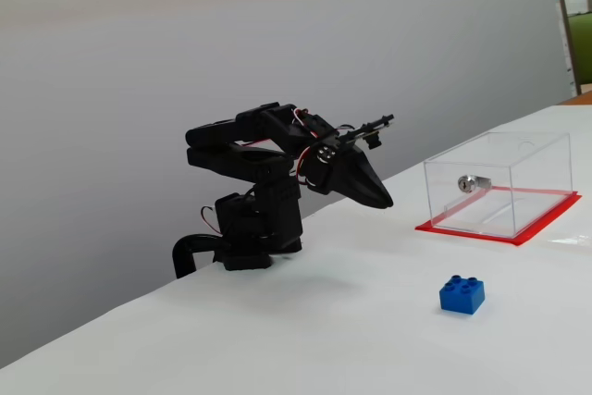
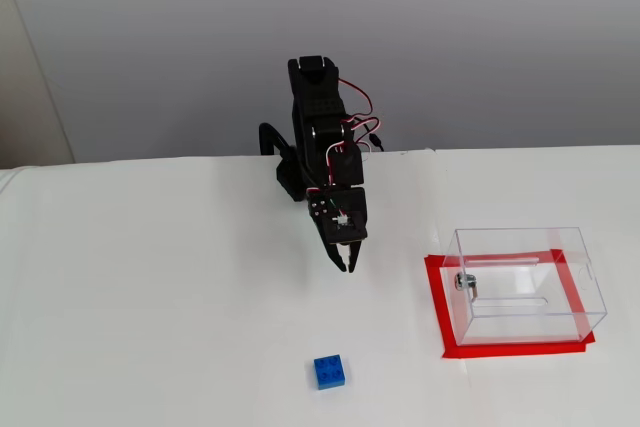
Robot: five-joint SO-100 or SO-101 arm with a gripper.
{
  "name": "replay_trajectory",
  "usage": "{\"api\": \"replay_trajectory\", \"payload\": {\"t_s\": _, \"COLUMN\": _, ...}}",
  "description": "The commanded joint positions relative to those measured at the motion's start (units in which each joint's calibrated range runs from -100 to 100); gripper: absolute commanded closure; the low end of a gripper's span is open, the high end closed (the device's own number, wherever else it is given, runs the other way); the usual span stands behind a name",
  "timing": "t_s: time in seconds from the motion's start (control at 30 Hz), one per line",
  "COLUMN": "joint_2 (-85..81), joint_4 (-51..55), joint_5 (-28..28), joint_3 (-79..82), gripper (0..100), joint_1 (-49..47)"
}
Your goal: Pick the blue lego brick and place it into the transparent box
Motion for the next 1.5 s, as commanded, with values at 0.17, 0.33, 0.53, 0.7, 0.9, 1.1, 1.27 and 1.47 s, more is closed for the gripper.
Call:
{"api": "replay_trajectory", "payload": {"t_s": 0.17, "joint_2": 8.1, "joint_4": -0.1, "joint_5": -3.4, "joint_3": -12.4, "gripper": 93, "joint_1": 5.3}}
{"api": "replay_trajectory", "payload": {"t_s": 0.33, "joint_2": 14.7, "joint_4": -0.1, "joint_5": -3.9, "joint_3": -17.2, "gripper": 82, "joint_1": 5.9}}
{"api": "replay_trajectory", "payload": {"t_s": 0.53, "joint_2": 22.5, "joint_4": -0.1, "joint_5": -3.1, "joint_3": -26.3, "gripper": 77, "joint_1": 8.0}}
{"api": "replay_trajectory", "payload": {"t_s": 0.7, "joint_2": 29.4, "joint_4": -0.1, "joint_5": 1.1, "joint_3": -33.9, "gripper": 77, "joint_1": 10.7}}
{"api": "replay_trajectory", "payload": {"t_s": 0.9, "joint_2": 37.5, "joint_4": -0.3, "joint_5": 7.4, "joint_3": -41.0, "gripper": 77, "joint_1": 11.4}}
{"api": "replay_trajectory", "payload": {"t_s": 1.1, "joint_2": 43.4, "joint_4": -0.3, "joint_5": 7.6, "joint_3": -47.8, "gripper": 77, "joint_1": 12.1}}
{"api": "replay_trajectory", "payload": {"t_s": 1.27, "joint_2": 46.2, "joint_4": -0.2, "joint_5": 7.5, "joint_3": -52.5, "gripper": 77, "joint_1": 12.4}}
{"api": "replay_trajectory", "payload": {"t_s": 1.47, "joint_2": 50.2, "joint_4": -0.2, "joint_5": 7.9, "joint_3": -53.6, "gripper": 77, "joint_1": 13.3}}
